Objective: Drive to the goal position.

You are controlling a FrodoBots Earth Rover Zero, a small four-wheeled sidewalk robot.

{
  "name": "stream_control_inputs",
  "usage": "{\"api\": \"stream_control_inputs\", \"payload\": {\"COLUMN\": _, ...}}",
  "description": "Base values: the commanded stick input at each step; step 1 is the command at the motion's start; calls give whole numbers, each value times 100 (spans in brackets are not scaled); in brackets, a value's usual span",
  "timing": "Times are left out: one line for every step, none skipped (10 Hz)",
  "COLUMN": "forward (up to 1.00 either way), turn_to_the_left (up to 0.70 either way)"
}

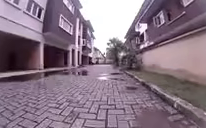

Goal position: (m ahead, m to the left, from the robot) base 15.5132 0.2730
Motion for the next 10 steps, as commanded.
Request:
{"api": "stream_control_inputs", "payload": {"forward": 50, "turn_to_the_left": 0}}
{"api": "stream_control_inputs", "payload": {"forward": 50, "turn_to_the_left": 0}}
{"api": "stream_control_inputs", "payload": {"forward": 50, "turn_to_the_left": 0}}
{"api": "stream_control_inputs", "payload": {"forward": 50, "turn_to_the_left": 0}}
{"api": "stream_control_inputs", "payload": {"forward": 50, "turn_to_the_left": 0}}
{"api": "stream_control_inputs", "payload": {"forward": 50, "turn_to_the_left": 0}}
{"api": "stream_control_inputs", "payload": {"forward": 50, "turn_to_the_left": 0}}
{"api": "stream_control_inputs", "payload": {"forward": 50, "turn_to_the_left": 0}}
{"api": "stream_control_inputs", "payload": {"forward": 50, "turn_to_the_left": 0}}
{"api": "stream_control_inputs", "payload": {"forward": 50, "turn_to_the_left": 0}}
